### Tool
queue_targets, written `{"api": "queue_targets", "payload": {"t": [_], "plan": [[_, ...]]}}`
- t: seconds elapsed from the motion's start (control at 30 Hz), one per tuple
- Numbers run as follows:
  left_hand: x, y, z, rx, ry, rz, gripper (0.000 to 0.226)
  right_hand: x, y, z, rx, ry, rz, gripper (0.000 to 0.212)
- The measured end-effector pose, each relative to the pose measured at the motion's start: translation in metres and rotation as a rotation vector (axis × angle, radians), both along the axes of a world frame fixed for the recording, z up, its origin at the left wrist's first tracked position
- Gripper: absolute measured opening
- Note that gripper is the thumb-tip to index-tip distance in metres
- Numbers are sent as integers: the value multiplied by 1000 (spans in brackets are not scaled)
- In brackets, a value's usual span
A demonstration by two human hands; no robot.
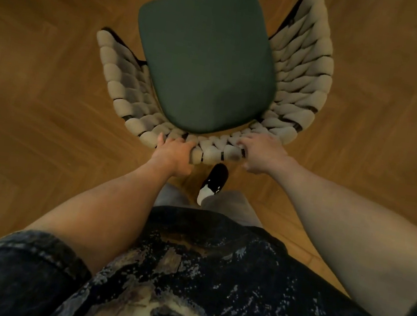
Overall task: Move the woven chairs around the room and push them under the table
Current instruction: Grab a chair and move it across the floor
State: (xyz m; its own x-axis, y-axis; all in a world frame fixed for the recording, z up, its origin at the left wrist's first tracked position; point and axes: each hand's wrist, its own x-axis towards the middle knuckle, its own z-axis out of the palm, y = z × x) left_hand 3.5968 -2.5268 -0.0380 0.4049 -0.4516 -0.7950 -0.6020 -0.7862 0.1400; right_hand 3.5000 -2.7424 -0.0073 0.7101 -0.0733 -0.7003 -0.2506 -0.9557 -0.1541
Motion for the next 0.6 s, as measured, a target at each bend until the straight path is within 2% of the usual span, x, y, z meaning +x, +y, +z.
{"api": "queue_targets", "payload": {"t": [0.2,0.3,0.6], "plan": [[12,-11,-13,78,22,-94,68,16,-43,-15,-133,142,252,53],[20,-12,-18,112,39,-136,68,25,-58,-27,-191,227,310,49],[24,-15,-16,145,42,-189,75,28,-71,-15,-171,208,434,64]]}}
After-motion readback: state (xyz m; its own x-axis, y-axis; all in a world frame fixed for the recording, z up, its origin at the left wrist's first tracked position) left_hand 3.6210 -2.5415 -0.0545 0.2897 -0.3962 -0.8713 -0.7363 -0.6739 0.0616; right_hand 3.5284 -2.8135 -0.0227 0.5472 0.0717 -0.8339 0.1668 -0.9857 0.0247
